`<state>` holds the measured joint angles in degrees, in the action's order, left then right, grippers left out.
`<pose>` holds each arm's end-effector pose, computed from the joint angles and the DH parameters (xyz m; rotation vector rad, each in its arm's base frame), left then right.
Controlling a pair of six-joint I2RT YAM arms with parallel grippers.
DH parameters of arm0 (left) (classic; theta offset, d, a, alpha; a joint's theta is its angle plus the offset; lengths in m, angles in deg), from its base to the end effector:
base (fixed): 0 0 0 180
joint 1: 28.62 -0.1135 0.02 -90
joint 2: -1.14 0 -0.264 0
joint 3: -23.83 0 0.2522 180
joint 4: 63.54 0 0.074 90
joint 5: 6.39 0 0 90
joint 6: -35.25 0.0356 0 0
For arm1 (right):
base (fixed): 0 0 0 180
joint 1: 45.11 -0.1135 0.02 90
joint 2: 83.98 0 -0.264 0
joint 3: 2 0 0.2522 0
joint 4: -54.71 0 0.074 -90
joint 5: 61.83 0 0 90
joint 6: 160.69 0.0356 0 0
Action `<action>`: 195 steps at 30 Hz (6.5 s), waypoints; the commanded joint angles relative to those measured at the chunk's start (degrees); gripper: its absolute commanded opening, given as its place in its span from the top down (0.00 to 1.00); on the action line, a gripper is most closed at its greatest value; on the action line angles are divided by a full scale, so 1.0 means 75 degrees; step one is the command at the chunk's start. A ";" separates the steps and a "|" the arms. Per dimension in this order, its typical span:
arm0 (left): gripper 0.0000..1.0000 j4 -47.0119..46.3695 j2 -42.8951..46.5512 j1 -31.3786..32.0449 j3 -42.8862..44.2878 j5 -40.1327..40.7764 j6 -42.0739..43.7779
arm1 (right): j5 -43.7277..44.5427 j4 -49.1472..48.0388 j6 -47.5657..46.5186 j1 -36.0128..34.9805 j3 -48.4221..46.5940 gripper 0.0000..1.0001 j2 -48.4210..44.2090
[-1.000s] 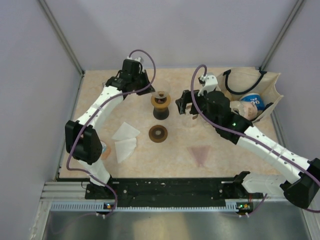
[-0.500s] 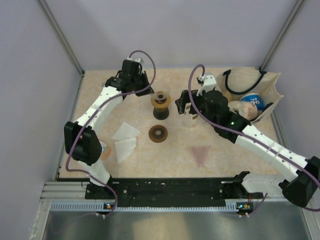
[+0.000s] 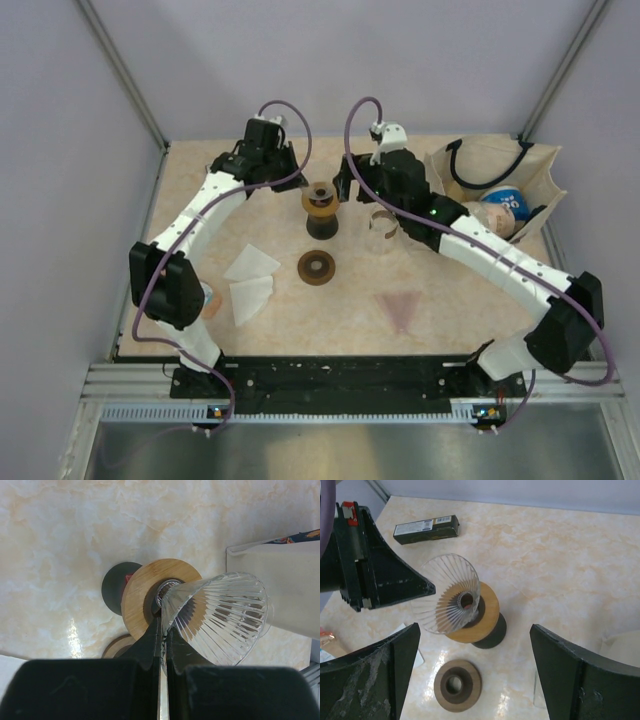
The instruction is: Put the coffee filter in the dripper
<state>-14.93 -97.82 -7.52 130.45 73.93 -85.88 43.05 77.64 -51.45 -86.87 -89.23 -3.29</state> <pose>0.3649 -0.1472 0.3364 -0.1156 2.3612 -0.6540 0.2536 0.2142 0.3722 -0.1857 1.8675 0.4992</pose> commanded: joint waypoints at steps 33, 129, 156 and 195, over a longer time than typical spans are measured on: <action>1.00 0.0732 -0.0317 -0.0001 0.0673 -0.0375 0.0120 | -0.0600 -0.0133 0.0329 0.0353 -0.2051 0.51 0.2695; 0.95 0.3181 -0.1888 0.0011 0.2676 -0.0070 0.0132 | -0.1948 0.4472 -0.0046 0.1150 -0.4113 1.00 0.4898; 0.42 0.3299 -0.1888 -0.0001 0.4095 -0.0211 0.0190 | -0.2569 0.4777 0.0211 0.1056 -0.6479 0.55 0.5027; 0.03 -0.0439 0.5556 0.0220 -0.5678 0.0844 -0.1368 | -0.2334 0.1203 0.1851 0.1396 0.4628 0.01 -0.6807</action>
<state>-10.40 -52.68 -7.28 88.98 81.06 -93.75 27.83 89.31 -40.91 -76.81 -55.42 -48.29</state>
